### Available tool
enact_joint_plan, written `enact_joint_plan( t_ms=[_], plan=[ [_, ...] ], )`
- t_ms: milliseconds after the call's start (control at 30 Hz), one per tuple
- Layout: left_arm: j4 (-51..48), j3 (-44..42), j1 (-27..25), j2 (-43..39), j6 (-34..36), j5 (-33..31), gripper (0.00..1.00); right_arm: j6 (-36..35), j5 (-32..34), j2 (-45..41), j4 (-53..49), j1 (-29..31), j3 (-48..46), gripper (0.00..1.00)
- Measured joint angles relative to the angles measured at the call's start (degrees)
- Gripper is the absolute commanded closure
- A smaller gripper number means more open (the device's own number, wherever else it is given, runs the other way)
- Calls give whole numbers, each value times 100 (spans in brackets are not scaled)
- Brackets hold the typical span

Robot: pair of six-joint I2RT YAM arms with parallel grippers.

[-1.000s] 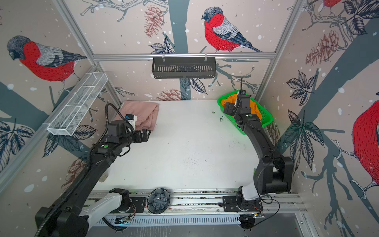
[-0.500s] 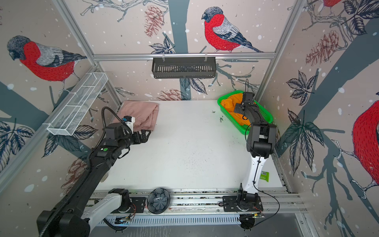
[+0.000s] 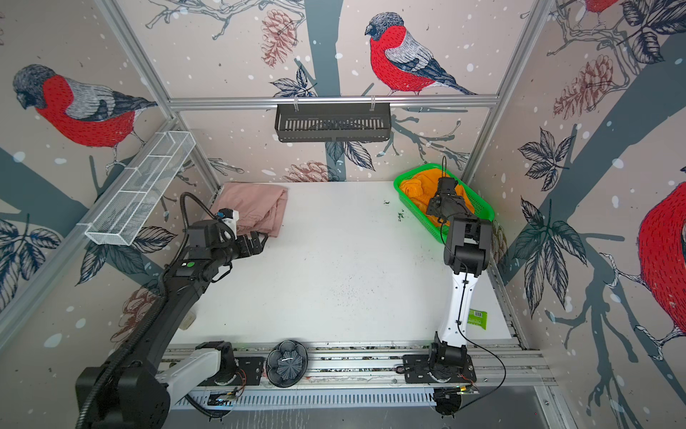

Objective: Fold and stack the shorts
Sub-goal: 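Lower the right gripper into the green basket and grasp the orange shorts, then lift the orange shorts from the basket with the right gripper onto the table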

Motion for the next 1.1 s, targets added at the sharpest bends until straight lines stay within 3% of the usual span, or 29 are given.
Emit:
enact_joint_plan(
  t_ms=[67, 133, 433, 700, 900, 1100],
  plan=[
    [0, -2, 0, -33, 2, -26, 3, 7, -195, -101, 133, -44, -149, 91],
    [2, -2, 0, -39, 2, -31, 3, 72, -424, -337, 289, -85, -415, 96],
    [-2, 0, 11, -2, 28, -76, 3, 680, -1788, -2345, 1626, -236, -1998, 97],
    [-4, 11, 44, 42, 39, -153, 3, 1593, -3029, -3274, 2981, -22, -2603, 97],
    [-4, 17, 57, 11, 42, -157, 3, 1777, -3235, -4164, 3364, 424, -2953, 97],
    [-4, 17, 74, -4, 42, -155, 3, 1377, -3217, -4927, 3362, 1401, -2835, 97]
  ],
)
